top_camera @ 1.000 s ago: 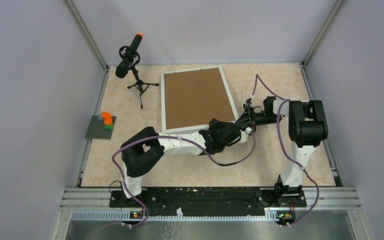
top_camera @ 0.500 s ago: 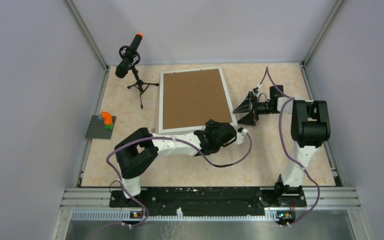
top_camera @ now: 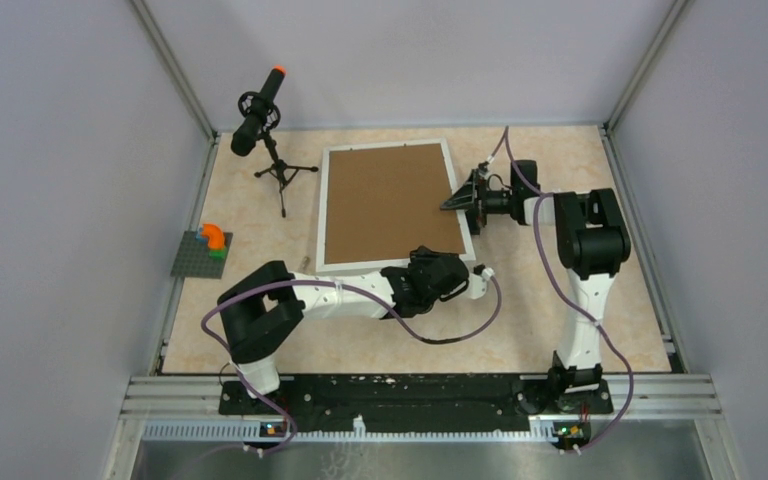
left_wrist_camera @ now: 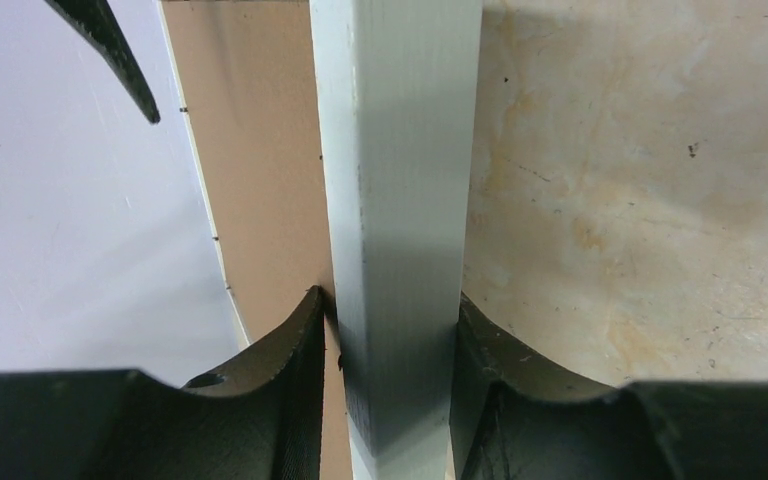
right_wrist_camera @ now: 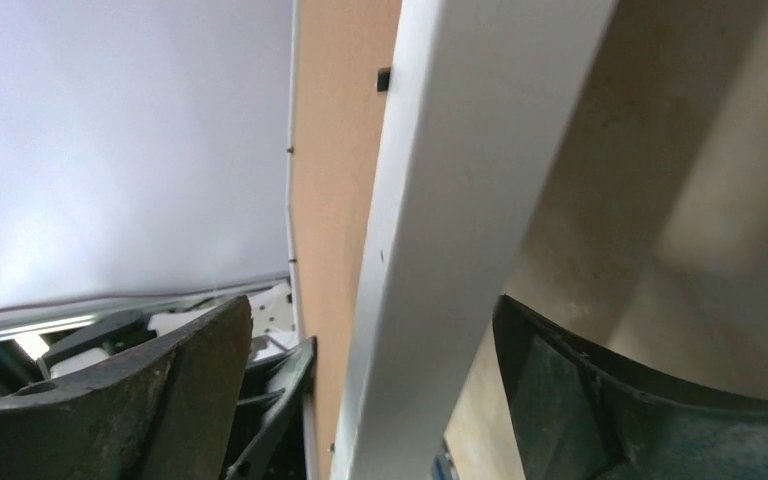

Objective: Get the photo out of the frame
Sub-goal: Turn over the photo frame at the center of the board.

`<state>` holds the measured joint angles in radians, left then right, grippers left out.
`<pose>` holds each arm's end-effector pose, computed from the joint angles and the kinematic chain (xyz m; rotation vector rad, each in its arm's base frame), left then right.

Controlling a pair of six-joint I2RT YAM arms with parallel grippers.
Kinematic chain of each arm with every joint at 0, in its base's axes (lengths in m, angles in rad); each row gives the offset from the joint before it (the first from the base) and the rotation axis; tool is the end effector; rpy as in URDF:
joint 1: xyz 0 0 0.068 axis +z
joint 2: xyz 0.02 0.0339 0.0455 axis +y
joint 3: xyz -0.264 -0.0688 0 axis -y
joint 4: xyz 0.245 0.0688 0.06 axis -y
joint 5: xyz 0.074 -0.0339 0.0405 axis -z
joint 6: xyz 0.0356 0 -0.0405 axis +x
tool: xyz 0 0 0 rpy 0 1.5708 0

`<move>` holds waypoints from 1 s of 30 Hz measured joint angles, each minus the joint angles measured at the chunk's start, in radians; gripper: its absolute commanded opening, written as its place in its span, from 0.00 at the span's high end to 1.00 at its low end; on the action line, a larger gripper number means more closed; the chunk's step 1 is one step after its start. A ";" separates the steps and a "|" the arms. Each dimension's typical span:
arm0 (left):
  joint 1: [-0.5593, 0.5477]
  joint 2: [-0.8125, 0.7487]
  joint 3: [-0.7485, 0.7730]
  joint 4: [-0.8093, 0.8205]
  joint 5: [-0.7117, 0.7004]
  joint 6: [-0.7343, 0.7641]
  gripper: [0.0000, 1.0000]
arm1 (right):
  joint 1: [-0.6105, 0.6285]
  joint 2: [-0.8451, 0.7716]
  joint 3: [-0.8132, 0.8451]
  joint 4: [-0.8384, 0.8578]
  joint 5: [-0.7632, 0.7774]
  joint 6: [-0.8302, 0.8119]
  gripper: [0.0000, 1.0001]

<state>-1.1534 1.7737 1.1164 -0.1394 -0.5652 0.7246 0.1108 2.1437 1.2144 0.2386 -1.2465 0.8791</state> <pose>0.1701 -0.3365 0.1955 1.6512 1.5370 0.4413 0.4172 0.0804 0.1206 0.1361 2.3528 1.9114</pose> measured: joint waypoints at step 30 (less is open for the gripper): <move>-0.051 -0.171 0.133 -0.279 0.296 -0.173 0.01 | 0.009 -0.110 -0.102 -0.186 0.072 -0.190 1.00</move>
<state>-1.2045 1.6028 1.2495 -0.4187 -0.2691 0.5518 0.1196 2.0338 1.1126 0.0525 -1.1748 0.6895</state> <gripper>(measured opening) 0.987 0.292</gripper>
